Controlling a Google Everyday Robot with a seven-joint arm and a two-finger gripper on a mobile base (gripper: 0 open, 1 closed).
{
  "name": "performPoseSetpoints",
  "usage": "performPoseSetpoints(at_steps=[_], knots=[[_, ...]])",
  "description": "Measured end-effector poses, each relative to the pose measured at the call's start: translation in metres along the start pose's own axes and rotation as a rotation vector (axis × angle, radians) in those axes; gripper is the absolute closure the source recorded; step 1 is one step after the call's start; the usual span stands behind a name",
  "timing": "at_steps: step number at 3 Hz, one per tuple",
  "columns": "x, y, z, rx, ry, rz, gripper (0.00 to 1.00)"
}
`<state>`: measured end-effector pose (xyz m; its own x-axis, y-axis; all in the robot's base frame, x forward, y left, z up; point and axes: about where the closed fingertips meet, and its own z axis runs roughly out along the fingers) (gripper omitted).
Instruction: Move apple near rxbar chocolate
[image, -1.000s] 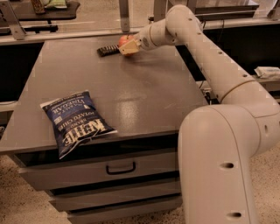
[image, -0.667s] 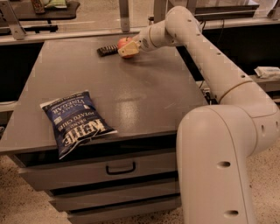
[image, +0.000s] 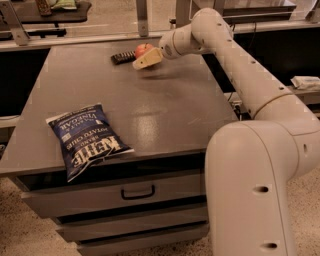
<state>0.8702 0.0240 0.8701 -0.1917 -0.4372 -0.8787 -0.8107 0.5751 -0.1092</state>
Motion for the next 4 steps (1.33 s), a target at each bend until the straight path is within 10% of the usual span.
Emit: performPoseSetpoints(at_steps=[3,4], knots=[[0.001,-0.013,-0.192,-0.058,-0.173,-0.143,0.0],[0.0,-0.013,-0.189,-0.058,-0.174,-0.14,0.0]])
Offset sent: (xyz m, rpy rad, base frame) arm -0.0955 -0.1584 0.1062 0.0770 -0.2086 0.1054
